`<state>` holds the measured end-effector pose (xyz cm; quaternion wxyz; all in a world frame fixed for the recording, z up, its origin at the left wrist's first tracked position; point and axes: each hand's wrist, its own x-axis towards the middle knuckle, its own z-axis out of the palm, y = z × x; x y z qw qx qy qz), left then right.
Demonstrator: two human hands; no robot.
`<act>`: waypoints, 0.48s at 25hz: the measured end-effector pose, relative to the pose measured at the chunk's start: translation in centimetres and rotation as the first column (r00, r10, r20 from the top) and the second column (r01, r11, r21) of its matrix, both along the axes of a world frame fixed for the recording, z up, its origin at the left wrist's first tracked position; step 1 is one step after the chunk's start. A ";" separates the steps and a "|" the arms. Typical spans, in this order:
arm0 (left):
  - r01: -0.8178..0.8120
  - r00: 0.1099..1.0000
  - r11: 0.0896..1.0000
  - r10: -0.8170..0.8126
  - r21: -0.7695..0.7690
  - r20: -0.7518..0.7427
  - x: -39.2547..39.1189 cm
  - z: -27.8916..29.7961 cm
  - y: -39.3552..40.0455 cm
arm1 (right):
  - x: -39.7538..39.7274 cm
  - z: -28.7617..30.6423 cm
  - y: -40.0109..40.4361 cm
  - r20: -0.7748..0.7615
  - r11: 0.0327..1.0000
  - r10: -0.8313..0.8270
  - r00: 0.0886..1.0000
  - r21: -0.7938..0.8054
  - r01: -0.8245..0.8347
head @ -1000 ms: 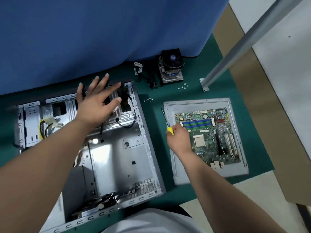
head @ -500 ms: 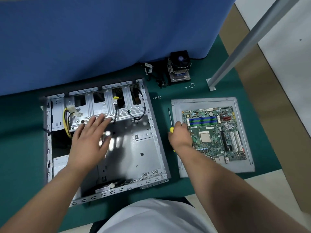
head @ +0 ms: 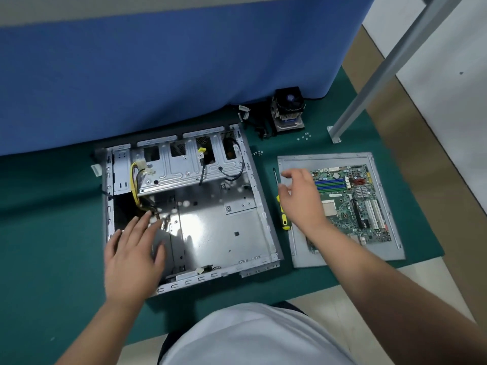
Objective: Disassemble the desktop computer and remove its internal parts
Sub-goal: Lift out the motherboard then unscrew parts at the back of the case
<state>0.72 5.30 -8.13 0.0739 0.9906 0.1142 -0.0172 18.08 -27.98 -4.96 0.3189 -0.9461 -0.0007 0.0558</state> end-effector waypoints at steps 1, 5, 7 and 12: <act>0.010 1.000 1.000 -0.010 0.002 0.014 0.1 -0.1 0.0 | -1.1 1.1 1.4 0.083 0.998 0.063 0.995 0.007 -0.063; 0.082 0.995 0.990 -0.074 -0.112 0.071 -0.1 0.3 0.3 | -7.4 3.2 8.9 -0.035 0.842 0.539 0.842 -0.018 -0.540; 0.189 0.981 0.964 -0.178 -0.189 0.070 -1.1 0.7 0.9 | -10.6 2.8 12.7 -0.223 0.684 0.698 0.680 -0.072 -0.726; 0.359 0.929 0.904 -0.371 -0.231 -0.008 -7.3 1.3 5.3 | -15.8 0.5 19.3 -0.336 0.525 0.709 0.620 -0.336 -0.782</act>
